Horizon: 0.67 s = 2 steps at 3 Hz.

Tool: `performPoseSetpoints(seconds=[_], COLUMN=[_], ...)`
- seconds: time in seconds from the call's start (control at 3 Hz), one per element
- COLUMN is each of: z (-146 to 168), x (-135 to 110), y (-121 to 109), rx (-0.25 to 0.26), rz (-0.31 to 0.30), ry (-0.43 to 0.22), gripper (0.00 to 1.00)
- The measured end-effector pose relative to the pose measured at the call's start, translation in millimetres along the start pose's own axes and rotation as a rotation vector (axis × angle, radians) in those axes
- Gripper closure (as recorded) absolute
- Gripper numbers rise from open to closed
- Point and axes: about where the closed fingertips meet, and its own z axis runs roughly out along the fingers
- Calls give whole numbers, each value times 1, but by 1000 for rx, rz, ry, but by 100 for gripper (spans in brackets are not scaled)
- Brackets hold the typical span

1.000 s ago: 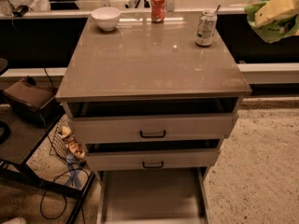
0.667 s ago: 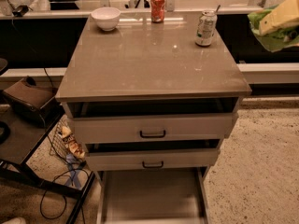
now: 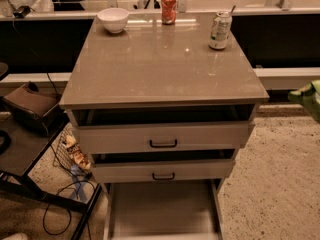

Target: Place green rice chip bag into bottom drawer

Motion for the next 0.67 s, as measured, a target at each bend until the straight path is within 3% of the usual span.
performPoseSetpoints(seconds=[0.33, 0.67], z=[1, 1], x=[74, 74], y=[-10, -10], rx=[-81, -81], rz=[39, 39], ry=[123, 123], gripper=[100, 100])
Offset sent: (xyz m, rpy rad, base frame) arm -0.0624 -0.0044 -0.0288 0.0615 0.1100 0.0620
